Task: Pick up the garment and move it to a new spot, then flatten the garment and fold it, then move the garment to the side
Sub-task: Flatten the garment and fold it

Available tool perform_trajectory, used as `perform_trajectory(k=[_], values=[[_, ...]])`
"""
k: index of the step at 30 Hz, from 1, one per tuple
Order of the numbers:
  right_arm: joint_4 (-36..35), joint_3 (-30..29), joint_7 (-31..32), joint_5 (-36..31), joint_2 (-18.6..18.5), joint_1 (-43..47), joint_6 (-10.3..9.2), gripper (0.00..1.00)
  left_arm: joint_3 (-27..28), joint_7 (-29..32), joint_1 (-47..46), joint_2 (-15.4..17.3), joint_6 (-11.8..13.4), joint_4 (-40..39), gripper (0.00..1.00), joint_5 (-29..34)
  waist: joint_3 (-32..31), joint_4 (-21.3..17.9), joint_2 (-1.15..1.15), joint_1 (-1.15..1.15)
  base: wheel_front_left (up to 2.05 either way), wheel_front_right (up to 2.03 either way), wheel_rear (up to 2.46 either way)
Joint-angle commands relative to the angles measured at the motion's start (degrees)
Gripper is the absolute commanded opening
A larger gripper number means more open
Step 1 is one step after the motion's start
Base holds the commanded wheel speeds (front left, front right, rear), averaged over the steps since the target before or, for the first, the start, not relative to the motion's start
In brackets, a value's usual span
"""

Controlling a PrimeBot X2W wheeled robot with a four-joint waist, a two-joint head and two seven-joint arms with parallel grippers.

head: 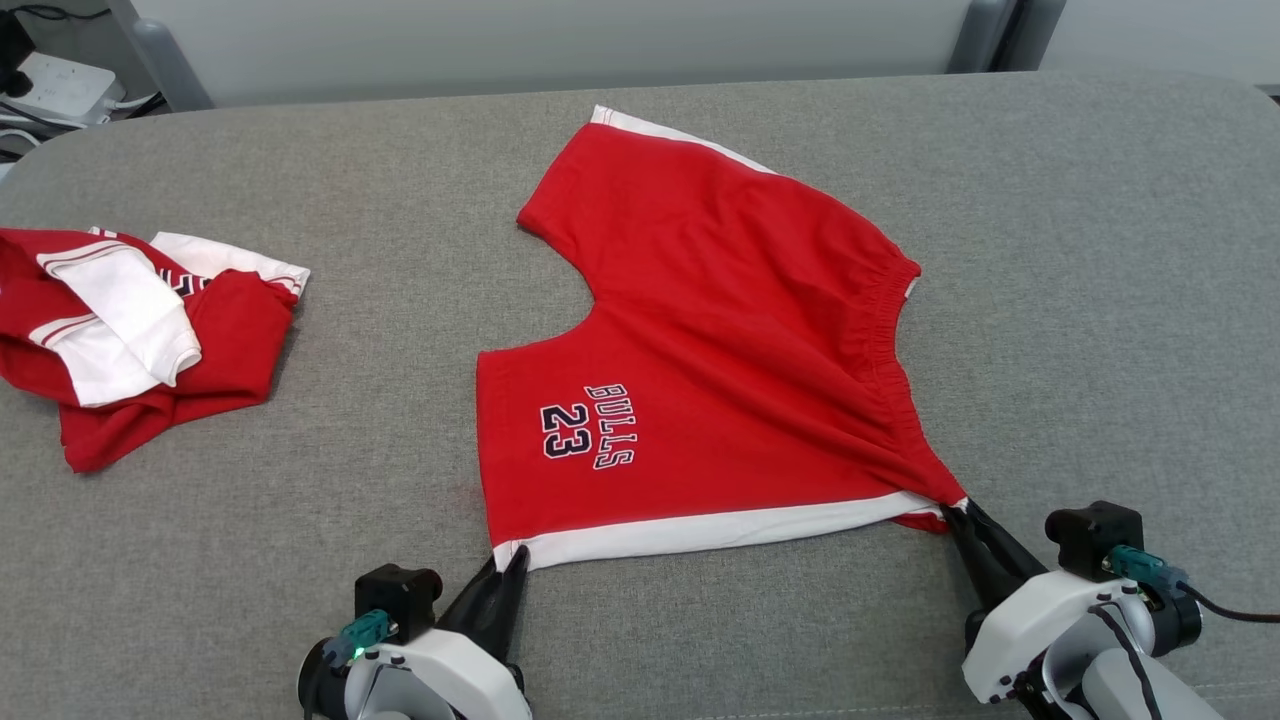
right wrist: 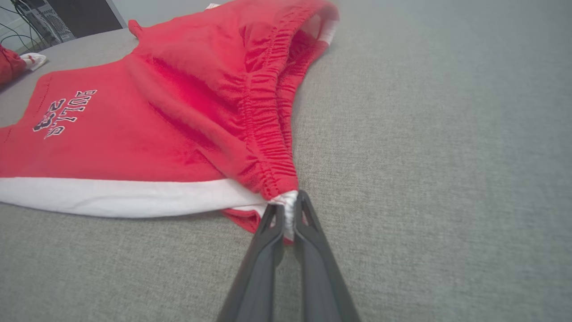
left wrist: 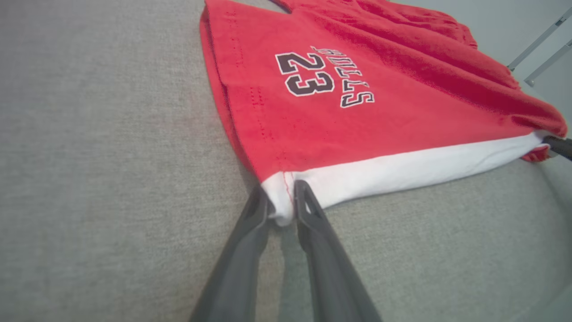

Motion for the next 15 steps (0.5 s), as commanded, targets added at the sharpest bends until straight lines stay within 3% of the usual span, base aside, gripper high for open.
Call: perform_trajectory(k=[1,15], values=[[-1.18,0.7,-0.78,0.83,-0.58,-0.86,0.24,0.0,1.0,-0.27,-1.79,0.44,-0.4,-0.44,0.0,-0.56,-0.08,-0.06,0.0,0.0,0.0,0.0,0.0],[0.27,1.79,-0.78,1.73,-0.13,1.84,0.24,0.0,0.52,-0.27,2.21,1.87,-0.4,-0.3,0.0,-1.93,-6.39,0.35,0.0,0.0,0.0,0.0,0.0]])
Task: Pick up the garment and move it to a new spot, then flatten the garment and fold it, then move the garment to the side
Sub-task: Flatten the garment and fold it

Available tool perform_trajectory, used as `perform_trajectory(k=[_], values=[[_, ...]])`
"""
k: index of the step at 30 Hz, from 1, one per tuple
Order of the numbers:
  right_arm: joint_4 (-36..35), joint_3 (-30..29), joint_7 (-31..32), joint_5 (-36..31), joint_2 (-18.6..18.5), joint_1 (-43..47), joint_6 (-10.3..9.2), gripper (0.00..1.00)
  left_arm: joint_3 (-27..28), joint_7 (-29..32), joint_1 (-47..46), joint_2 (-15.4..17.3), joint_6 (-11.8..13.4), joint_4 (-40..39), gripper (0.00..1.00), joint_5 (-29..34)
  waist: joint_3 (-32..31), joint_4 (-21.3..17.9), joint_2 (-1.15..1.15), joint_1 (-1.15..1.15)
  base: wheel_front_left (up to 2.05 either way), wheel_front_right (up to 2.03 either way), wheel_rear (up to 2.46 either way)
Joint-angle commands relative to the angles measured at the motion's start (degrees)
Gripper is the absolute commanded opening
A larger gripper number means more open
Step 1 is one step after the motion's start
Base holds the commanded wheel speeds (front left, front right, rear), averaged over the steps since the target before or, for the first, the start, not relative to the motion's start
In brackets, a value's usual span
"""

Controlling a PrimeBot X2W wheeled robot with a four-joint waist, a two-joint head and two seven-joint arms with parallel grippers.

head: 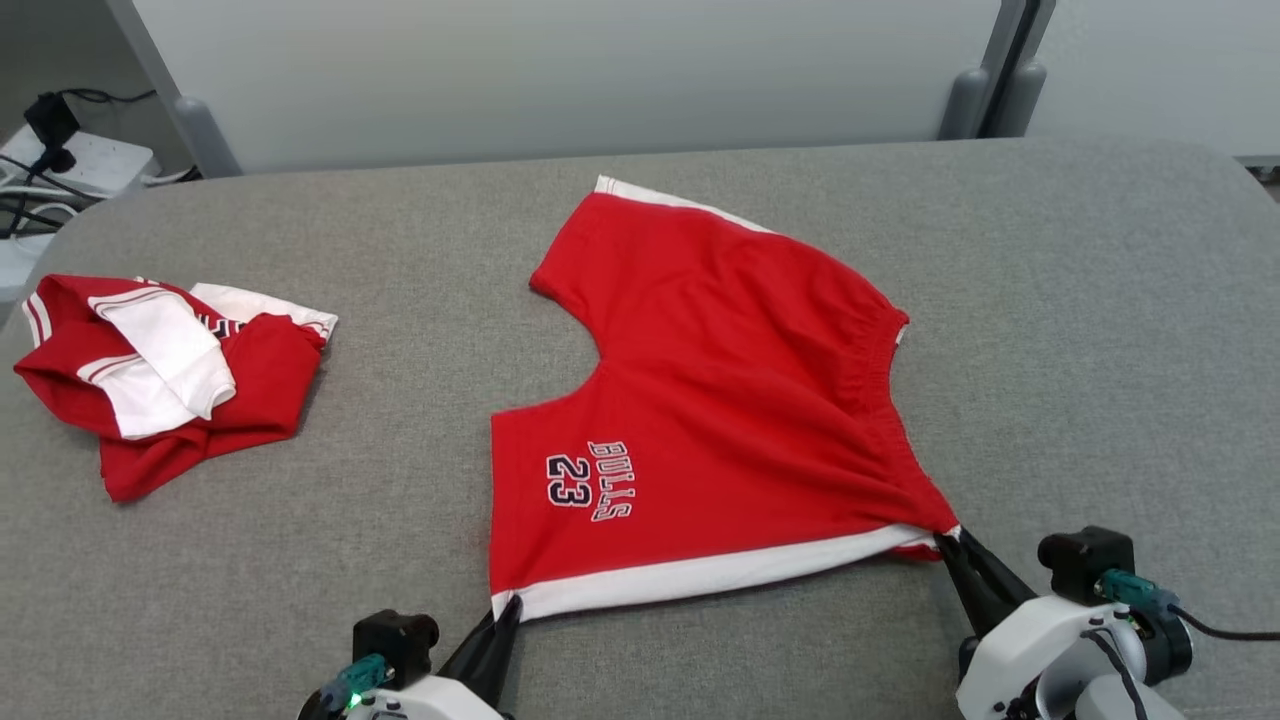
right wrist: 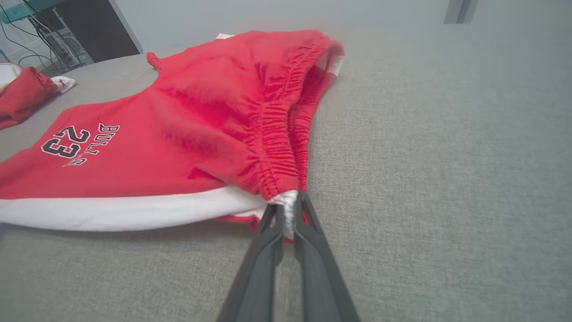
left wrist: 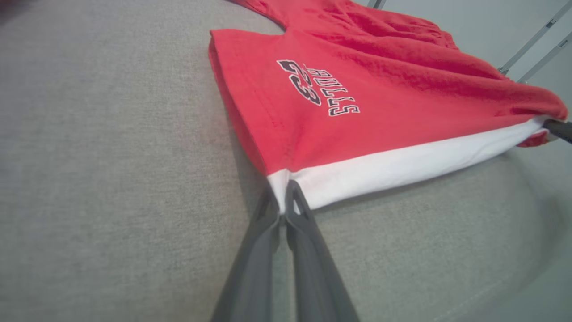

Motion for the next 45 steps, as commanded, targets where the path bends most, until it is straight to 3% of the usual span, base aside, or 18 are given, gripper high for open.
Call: perform_trajectory(k=[1,16,26,32,38,45], values=[[-0.42,1.27,-0.78,0.42,-0.69,1.48,0.24,0.0,2.02,-0.34,0.57,1.29,-0.4,-0.76,0.0,-0.69,-2.26,0.16,0.0,0.0,0.0,0.0,0.0],[-3.73,1.97,-0.78,1.02,-2.02,7.02,0.24,0.0,6.71,-0.34,7.52,1.46,-0.4,-5.9,0.0,2.26,-7.48,0.12,0.0,0.0,0.0,0.0,0.0],[-6.09,0.94,-0.78,0.83,-2.62,10.09,0.24,0.0,7.83,-0.34,10.4,0.61,-0.41,-9.57,0.0,4.56,-7.39,1.32,0.0,0.0,0.0,0.0,0.0],[-8.06,-1.18,-0.78,0.32,-2.69,9.71,0.24,0.0,9.04,-0.34,11.14,0.12,-0.41,-15.73,0.0,6.97,-6.05,1.7,0.0,0.0,0.0,0.0,0.0],[-9.43,-4.32,-0.78,-0.84,-1.69,7.7,0.24,0.0,8.53,-0.34,7.18,0.22,-0.41,-20.45,0.0,8.91,-3.58,1.37,0.0,0.0,0.0,0.0,0.0],[-9.04,-6.35,-0.78,-1.49,-0.26,0.88,0.24,0.0,7.39,-0.34,-5.79,2.31,-0.41,-19.43,0.0,9.88,2.83,-0.27,0.0,0.0,0.0,0.0,0.0]])
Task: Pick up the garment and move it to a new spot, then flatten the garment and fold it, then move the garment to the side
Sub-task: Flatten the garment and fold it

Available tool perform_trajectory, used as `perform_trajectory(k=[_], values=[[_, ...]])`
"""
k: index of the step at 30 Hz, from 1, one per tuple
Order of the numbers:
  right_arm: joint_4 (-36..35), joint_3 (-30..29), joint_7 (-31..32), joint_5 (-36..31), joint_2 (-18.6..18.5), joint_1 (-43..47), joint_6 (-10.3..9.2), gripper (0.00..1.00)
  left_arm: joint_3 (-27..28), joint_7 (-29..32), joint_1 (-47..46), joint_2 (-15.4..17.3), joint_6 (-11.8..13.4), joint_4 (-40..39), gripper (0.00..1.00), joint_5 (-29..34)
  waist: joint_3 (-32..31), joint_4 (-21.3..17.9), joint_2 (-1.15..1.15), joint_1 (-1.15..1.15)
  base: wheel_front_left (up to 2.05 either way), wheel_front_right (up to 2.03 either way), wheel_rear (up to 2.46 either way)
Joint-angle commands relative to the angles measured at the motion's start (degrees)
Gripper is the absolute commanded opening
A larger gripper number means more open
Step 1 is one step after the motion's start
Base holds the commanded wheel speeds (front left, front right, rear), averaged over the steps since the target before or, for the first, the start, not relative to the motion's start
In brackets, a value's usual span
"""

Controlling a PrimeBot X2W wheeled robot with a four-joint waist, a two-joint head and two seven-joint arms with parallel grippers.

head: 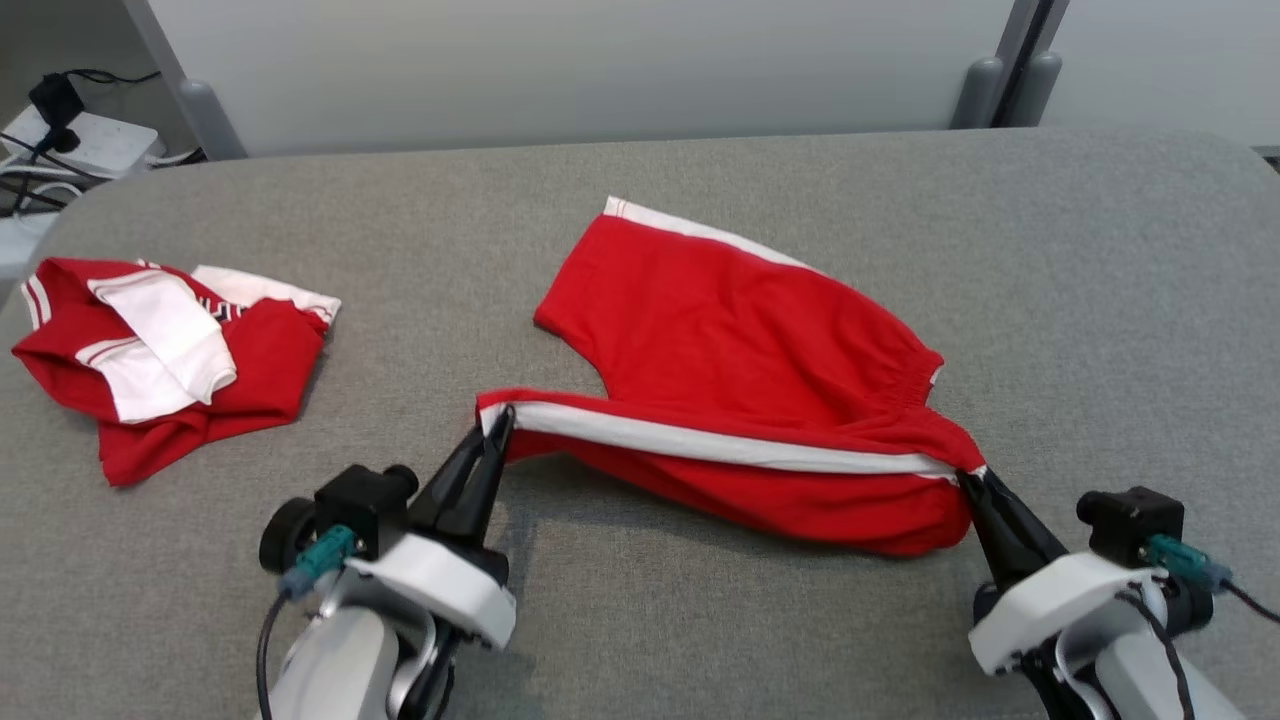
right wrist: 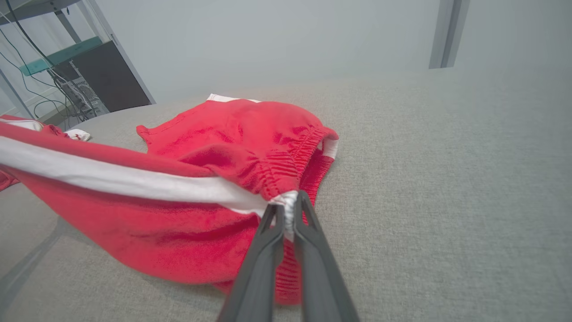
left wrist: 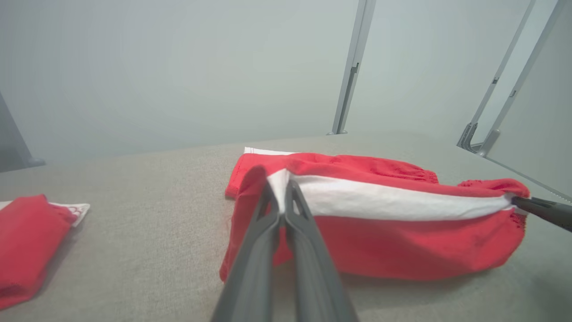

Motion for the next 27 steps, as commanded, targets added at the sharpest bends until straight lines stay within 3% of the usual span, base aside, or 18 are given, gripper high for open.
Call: perform_trajectory(k=[1,8,17,27], values=[[-1.02,0.32,-0.78,-0.42,-0.38,-2.59,0.23,0.0,2.0,-0.34,-4.38,1.03,-0.21,-0.63,0.0,0.65,3.3,-1.24,0.0,0.0,0.0,0.0,0.0],[0.02,-1.25,-0.78,1.08,1.0,-10.34,0.23,0.0,1.71,-0.34,-16.62,2.81,-0.21,3.28,0.0,1.89,10.67,-3.34,0.0,0.0,0.0,0.0,0.0],[1.59,-2.61,-0.78,2.64,3.48,-17.64,0.23,0.0,2.83,-0.34,-28.66,2.21,0.09,8.01,0.0,5.57,17.76,-5.45,0.0,0.0,0.0,0.0,0.0],[3.5,-2.51,-0.78,3.57,7.43,-25.75,0.23,0.0,1.91,-0.34,-43.05,3.27,1.87,18.79,0.0,11.02,24.1,-9.69,0.0,0.0,0.0,0.0,0.0]])
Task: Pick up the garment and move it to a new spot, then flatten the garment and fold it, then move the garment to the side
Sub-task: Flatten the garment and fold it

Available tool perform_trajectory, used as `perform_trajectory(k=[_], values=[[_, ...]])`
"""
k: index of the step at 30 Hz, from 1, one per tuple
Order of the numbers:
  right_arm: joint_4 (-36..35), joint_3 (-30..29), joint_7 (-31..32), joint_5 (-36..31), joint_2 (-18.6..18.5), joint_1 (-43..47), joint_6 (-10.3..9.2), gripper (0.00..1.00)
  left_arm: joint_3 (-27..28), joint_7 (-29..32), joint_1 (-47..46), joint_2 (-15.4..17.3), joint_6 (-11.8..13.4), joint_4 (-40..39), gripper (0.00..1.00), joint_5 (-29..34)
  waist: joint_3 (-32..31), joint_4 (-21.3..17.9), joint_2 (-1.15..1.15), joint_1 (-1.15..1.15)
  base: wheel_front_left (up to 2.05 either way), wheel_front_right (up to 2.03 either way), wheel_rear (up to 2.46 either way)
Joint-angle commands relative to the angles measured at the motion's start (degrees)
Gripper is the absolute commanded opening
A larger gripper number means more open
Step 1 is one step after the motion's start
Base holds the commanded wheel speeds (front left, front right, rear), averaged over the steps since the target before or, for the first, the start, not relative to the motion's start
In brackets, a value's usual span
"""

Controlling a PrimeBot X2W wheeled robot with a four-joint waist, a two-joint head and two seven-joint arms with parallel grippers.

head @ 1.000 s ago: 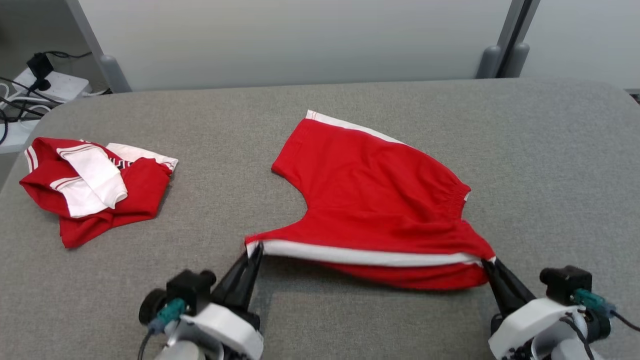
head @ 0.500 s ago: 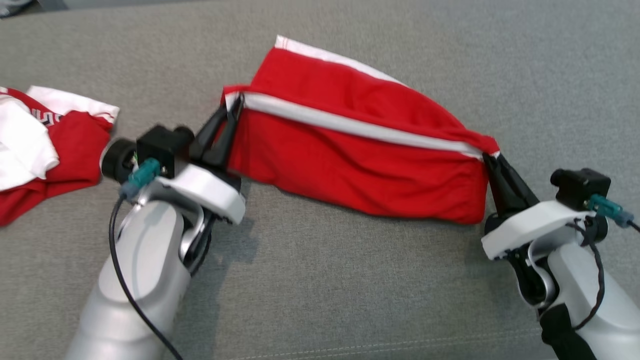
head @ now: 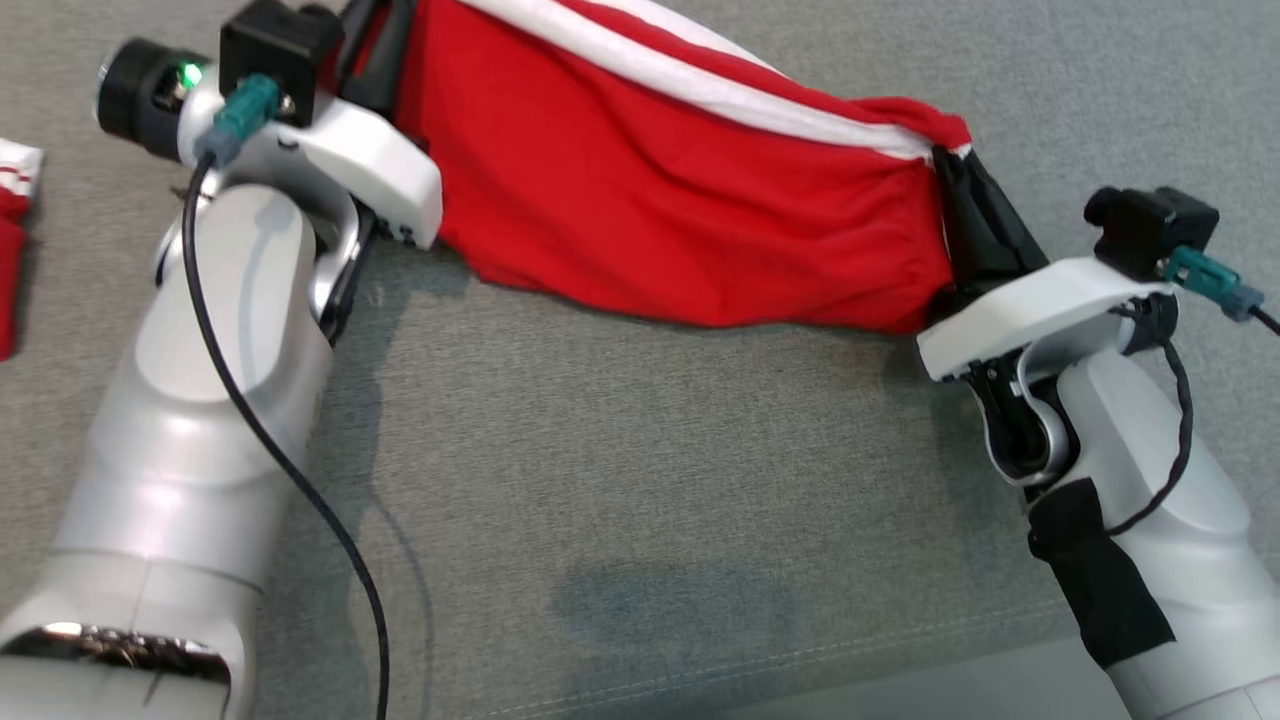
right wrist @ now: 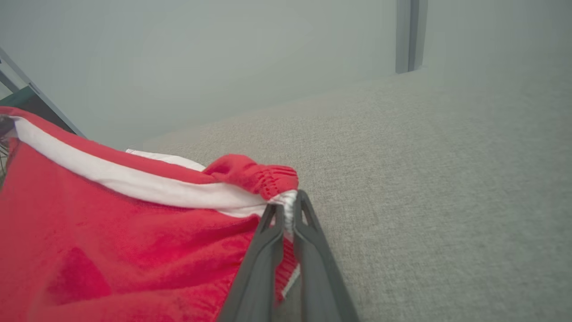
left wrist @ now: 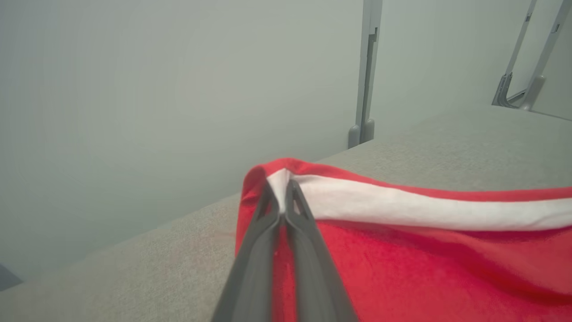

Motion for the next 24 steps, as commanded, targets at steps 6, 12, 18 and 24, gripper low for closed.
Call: perform_trajectory(k=[6,12,18,24], values=[[-0.26,0.63,-0.78,0.85,2.32,-2.89,0.24,0.0,0.38,-0.26,-9.34,2.83,2.56,6.95,0.0,2.61,4.17,-4.07,0.0,0.0,0.0,0.0,0.0],[-0.6,0.5,-0.78,1.78,3.22,-4.24,0.24,0.0,0.18,-0.26,-13.78,3.7,4.48,13.06,0.0,3.3,5.77,-5.76,0.0,0.0,0.0,0.0,0.0],[-0.82,1.34,-0.78,2.9,3.41,-5.3,0.24,0.16,-0.62,-0.26,-16.16,4.23,5.04,18.03,0.34,3.71,6.45,-6.65,0.0,0.0,0.0,0.0,0.0],[-1.15,2.13,-0.78,2.75,3.43,-5.68,0.24,1.0,-0.47,-0.26,-16.24,3.35,5.76,20.56,1.0,2.71,6.43,-6.27,0.0,0.0,0.0,0.0,0.0]])
